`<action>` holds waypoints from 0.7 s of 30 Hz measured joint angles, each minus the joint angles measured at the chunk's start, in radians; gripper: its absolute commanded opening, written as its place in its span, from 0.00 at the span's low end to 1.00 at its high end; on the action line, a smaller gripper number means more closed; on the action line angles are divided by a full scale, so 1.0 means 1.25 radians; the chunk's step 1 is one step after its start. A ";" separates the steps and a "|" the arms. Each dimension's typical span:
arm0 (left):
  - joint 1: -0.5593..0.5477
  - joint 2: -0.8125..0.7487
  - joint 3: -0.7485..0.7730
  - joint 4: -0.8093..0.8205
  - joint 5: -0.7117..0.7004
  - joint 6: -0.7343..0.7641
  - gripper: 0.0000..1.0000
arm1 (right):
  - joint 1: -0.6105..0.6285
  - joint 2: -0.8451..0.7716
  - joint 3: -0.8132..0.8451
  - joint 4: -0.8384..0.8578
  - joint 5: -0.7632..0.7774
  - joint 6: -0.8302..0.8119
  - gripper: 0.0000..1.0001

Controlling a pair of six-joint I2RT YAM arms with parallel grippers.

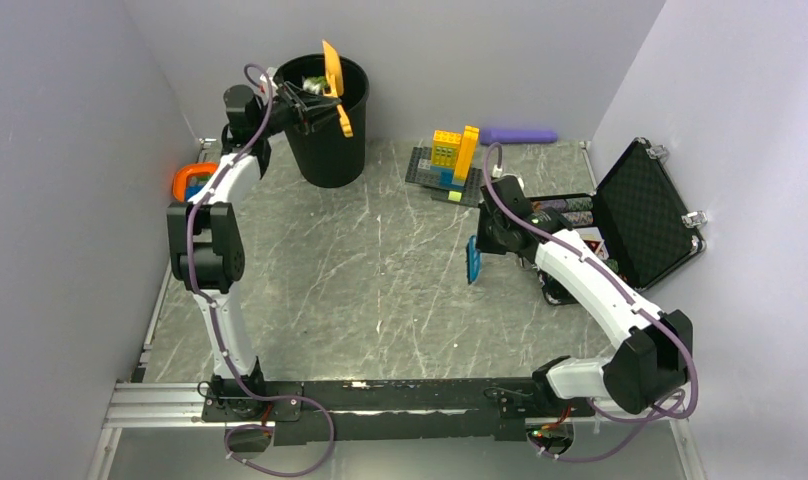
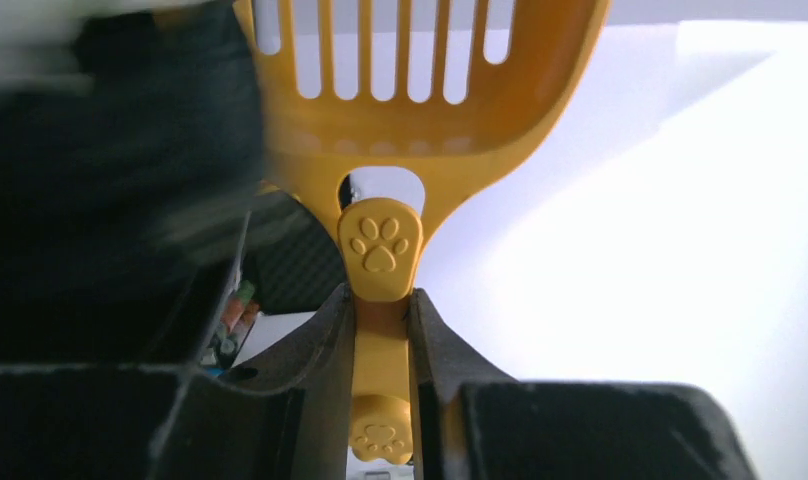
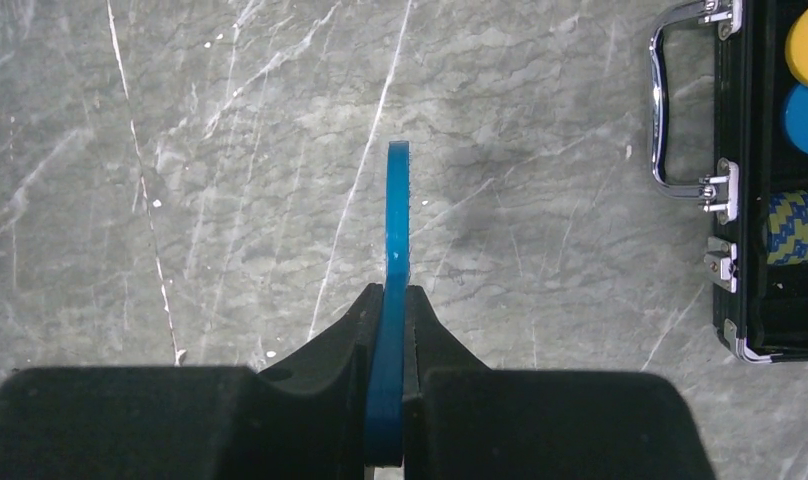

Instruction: Sweep away the paper scraps from the table

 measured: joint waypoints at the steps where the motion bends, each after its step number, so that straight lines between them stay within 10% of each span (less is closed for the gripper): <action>1: 0.000 0.003 -0.021 0.048 -0.001 -0.053 0.00 | 0.000 0.005 0.000 0.002 0.000 0.000 0.00; 13: 0.005 0.008 -0.081 0.283 -0.021 -0.294 0.00 | 0.000 0.060 0.012 0.038 -0.006 -0.004 0.00; 21: 0.004 -0.056 0.022 -0.144 0.003 0.043 0.00 | 0.000 0.111 0.064 0.058 -0.023 -0.015 0.00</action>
